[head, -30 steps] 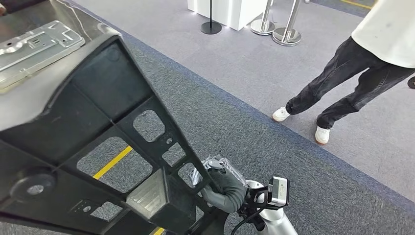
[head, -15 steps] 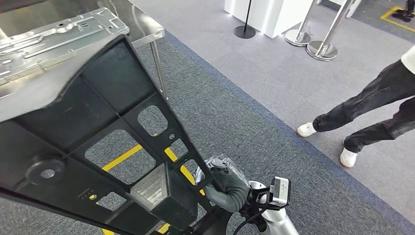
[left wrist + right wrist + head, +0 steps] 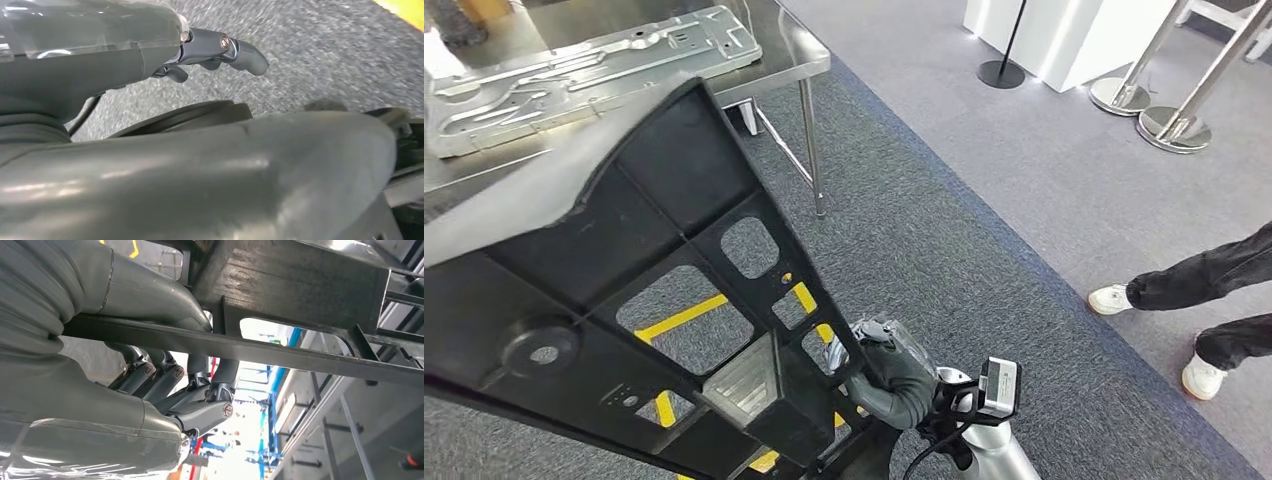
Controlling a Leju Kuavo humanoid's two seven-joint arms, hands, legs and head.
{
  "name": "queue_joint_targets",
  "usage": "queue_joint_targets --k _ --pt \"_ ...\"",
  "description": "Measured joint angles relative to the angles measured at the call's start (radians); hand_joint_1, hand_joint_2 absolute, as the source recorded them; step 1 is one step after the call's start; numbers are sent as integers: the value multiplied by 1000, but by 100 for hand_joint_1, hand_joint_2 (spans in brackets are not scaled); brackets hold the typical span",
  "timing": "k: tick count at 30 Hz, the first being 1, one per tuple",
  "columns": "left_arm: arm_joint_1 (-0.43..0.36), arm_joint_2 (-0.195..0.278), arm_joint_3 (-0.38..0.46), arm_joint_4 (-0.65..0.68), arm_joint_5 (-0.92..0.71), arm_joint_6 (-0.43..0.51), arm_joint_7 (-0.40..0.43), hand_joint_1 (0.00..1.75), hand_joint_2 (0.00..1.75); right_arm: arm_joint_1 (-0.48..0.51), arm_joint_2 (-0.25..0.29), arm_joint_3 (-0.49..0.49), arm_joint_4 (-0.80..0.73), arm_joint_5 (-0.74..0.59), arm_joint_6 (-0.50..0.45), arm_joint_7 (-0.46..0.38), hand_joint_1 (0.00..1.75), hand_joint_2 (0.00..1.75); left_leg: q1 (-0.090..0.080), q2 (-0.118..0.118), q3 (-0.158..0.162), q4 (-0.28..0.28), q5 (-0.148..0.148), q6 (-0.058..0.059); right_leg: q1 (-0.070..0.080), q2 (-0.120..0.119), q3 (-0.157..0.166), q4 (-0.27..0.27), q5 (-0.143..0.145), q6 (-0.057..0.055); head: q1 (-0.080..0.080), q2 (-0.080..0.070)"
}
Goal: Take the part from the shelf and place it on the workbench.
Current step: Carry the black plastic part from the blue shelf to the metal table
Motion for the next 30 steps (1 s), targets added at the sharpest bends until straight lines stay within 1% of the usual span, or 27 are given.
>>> queue_joint_targets --k 1,2,3,4,6,7,9,10,11,12,13,14,15,16,17,18,19,20,22,23,24,25,26,27,28,29,30 --pt "0 0 0 0 0 1 0 0 0 0 -1 0 2 0 0 -5 175 175 0 19 39 -75 30 1 0 -12 3 2 -4 4 0 0" --pt "-1 1 0 0 0 2 0 0 0 0 -2 0 2 0 0 -9 175 175 -3 37 74 -142 52 5 2 -22 6 4 -7 8 0 0" --pt "-2 1 0 0 0 3 0 0 0 0 -2 0 2 0 0 -12 175 175 -5 50 97 -186 64 11 4 -31 8 5 -10 13 0 0" --pt "-4 1 0 0 0 3 0 0 0 -1 -3 -1 3 0 0 -14 175 175 -9 56 106 -205 64 18 6 -39 10 6 -12 19 0 0" --pt "-5 2 0 0 0 4 -1 0 0 -2 -4 -1 3 1 1 -17 175 175 -12 36 104 -206 65 33 7 -53 15 5 -14 31 0 0" --pt "-4 2 0 0 0 4 -2 0 0 -2 -4 -1 3 1 1 -17 175 175 -10 26 105 -209 67 39 4 -48 18 7 -19 38 0 0" --pt "-6 2 0 0 0 4 -3 0 0 -4 -4 -1 3 1 2 -18 175 175 -6 5 110 -217 72 50 -1 -3 4 48 -51 48 0 0" --pt "-8 2 0 0 0 4 -3 0 0 -4 -5 -1 3 1 2 -19 175 175 -5 -6 110 -218 75 54 -3 29 -22 105 -84 50 0 0" --pt "-10 2 0 0 0 5 -3 0 0 -4 -6 -1 4 1 2 -19 175 175 -6 -17 108 -218 76 57 -3 50 -59 177 -119 51 0 0" --pt "-11 2 0 0 0 5 -3 0 0 -4 -8 -1 5 2 2 -18 175 175 -7 -30 107 -218 77 59 -3 60 -96 248 -146 51 0 0" --pt "-11 2 0 0 0 6 -2 0 0 -3 -9 -1 6 2 2 -18 175 175 -9 -44 106 -217 78 60 -2 64 -126 302 -159 50 0 0" --pt "-11 2 0 0 0 6 -2 0 0 -4 -10 -1 7 3 2 -18 175 175 -10 -58 106 -217 78 60 -1 66 -136 312 -147 47 0 0" --pt "-10 2 0 0 0 6 -1 0 0 -5 -10 -1 8 3 2 -18 175 175 -11 -73 107 -216 78 60 0 69 -124 279 -116 43 0 0" --pt "-10 2 0 0 0 6 0 0 0 -6 -10 -1 8 3 1 -18 175 175 -12 -87 109 -215 78 59 0 81 -95 211 -72 36 0 0" --pt "-11 0 0 0 0 6 0 0 0 -7 -10 -1 8 3 1 -18 175 175 -13 -100 109 -214 77 58 1 106 -62 135 -37 28 0 0" --pt "-12 0 0 0 0 6 0 0 0 -9 -10 -1 8 3 1 -18 175 175 -13 -113 107 -212 77 55 1 130 -35 70 -11 23 0 0" --pt "-13 -1 0 0 0 6 0 0 0 -10 -11 -1 8 3 0 -17 175 175 -11 -123 104 -211 77 51 1 148 -19 30 0 20 0 0" --pt "-13 -2 0 0 0 6 0 0 0 -11 -11 -1 8 3 0 -17 175 175 -9 -133 100 -211 78 44 3 156 -14 15 -1 18 0 0" --pt "-11 -1 0 0 0 7 0 0 0 -15 -11 -1 8 3 0 -17 175 175 -5 -149 94 -213 81 32 2 136 -11 6 3 14 0 0" --pt "-10 -1 0 0 0 7 0 0 0 -17 -10 -1 8 3 0 -16 175 175 -7 -134 90 -208 76 26 0 124 -6 -1 6 10 0 0" --pt "-9 0 0 0 1 7 0 0 0 -18 -10 0 8 3 0 -16 175 175 -9 -107 79 -186 61 21 -3 109 -1 -9 8 5 0 0" --pt "-11 0 0 0 1 7 0 0 0 -19 -10 0 8 3 1 -16 175 175 -10 -73 59 -143 34 15 -5 92 3 -14 8 0 0 0" --pt "-12 0 0 0 2 8 0 0 0 -19 -9 0 8 4 1 -16 175 175 -8 -40 28 -81 1 9 -3 76 6 -16 7 -3 0 0" --pt "-14 0 0 0 2 8 0 0 0 -19 -9 -1 8 4 1 -16 175 175 -5 -23 -6 -13 -30 3 -2 59 7 -16 5 -6 0 0" --pt "-13 0 0 0 2 9 0 0 0 -19 -9 -1 8 4 1 -15 175 175 -1 -16 -33 40 -48 -2 -1 43 8 -15 3 -5 0 0" --pt "-12 0 0 0 2 9 0 0 0 -19 -9 -1 8 4 0 -13 175 175 2 -12 -44 62 -47 -7 -1 28 9 -14 0 -4 0 0" --pt "-9 1 0 0 2 10 0 0 0 -19 -9 -1 8 3 0 -11 175 175 5 -7 -34 43 -27 -10 -1 15 11 -12 -3 -2 0 0"
